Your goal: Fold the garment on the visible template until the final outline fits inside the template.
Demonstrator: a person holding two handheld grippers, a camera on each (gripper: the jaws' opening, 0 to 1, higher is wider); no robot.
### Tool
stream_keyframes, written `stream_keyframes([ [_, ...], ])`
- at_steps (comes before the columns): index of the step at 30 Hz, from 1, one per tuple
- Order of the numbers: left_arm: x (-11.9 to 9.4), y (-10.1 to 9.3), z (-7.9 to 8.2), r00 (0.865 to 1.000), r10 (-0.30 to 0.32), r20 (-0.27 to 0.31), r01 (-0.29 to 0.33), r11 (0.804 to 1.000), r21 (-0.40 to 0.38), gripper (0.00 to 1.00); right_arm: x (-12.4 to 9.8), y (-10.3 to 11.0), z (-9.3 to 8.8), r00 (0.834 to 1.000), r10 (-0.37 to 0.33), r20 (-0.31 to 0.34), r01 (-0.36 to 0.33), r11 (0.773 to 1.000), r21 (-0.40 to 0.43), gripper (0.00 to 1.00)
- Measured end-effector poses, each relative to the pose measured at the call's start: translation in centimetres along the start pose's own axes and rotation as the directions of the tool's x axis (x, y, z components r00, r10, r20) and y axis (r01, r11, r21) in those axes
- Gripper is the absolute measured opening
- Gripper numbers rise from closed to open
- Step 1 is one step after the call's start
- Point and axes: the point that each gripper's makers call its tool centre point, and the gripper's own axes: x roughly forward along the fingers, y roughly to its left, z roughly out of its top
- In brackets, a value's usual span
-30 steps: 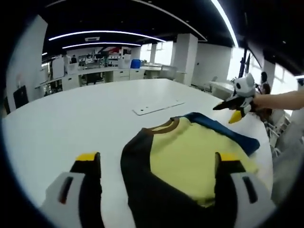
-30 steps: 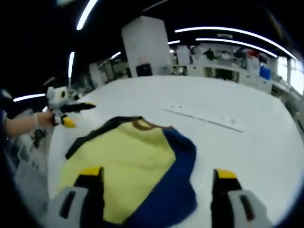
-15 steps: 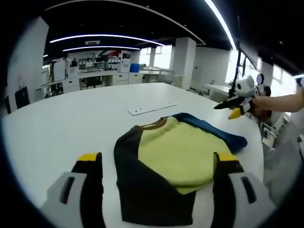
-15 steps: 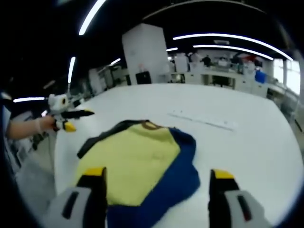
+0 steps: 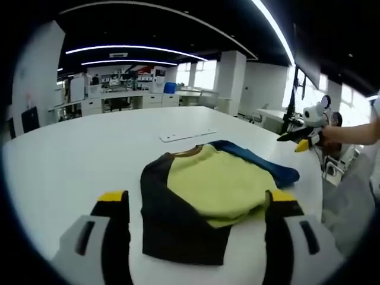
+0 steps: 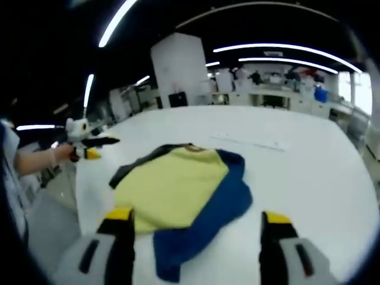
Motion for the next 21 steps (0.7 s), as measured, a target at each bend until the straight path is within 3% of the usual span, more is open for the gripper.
stream_keyframes([
  [11,-1.1,-0.3,-1.0,1.000,0.012,-0.019,-0.012,1.000,-0.008,0.89,-1.1,0.3,-0.7,1.000,0.003,0.021,-0.003,1.000,0.010,0.85],
  [21,-2.4,-1.2,-2.5,0.998,0.011,-0.054,-0.011,1.000,0.000,0.89,-2.4,1.4,-3.9,0.999,0.023,-0.033,-0.024,0.999,-0.029,0.76],
])
